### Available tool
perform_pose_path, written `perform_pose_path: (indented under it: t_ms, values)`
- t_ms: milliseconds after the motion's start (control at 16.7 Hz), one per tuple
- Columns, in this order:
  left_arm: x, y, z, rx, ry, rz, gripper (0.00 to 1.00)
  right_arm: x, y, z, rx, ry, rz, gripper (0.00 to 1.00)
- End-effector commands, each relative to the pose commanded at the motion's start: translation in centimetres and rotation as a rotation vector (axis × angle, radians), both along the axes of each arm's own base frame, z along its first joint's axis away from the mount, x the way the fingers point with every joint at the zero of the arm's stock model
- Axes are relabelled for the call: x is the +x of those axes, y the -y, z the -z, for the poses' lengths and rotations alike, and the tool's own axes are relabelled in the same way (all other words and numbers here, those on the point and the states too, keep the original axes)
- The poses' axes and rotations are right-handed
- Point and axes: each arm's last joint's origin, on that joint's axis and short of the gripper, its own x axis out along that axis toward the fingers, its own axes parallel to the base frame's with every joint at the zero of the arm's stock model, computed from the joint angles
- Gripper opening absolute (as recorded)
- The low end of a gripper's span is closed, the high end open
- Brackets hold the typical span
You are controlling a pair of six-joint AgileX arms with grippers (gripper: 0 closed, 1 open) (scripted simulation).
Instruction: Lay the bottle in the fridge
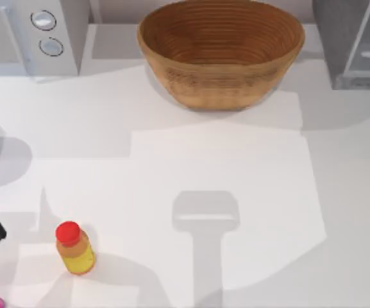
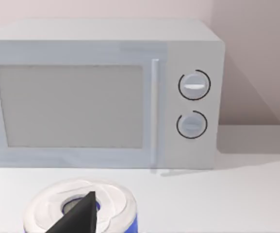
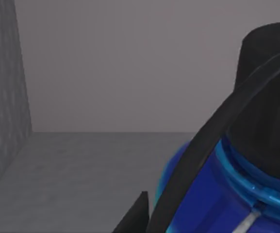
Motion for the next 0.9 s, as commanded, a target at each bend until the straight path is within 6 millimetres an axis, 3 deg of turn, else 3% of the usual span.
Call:
perform_pose_path:
  t_ms: [300, 720, 900]
  values:
    - [0.0, 0.0, 0.0, 0.0, 0.0, 0.0, 1.0, 0.8, -0.1, 0.3, 0.007, -0.012, -0.003, 0.01]
    - [0.0, 0.0, 0.0, 0.0, 0.0, 0.0, 1.0, 7.5, 0.1, 0.3, 0.009, -0.005, -0.003, 0.01]
    - [0.0, 0.0, 0.0, 0.0, 0.0, 0.0, 1.0, 9.6, -0.1, 0.1, 0.005, -0.005, -0.004, 0.01]
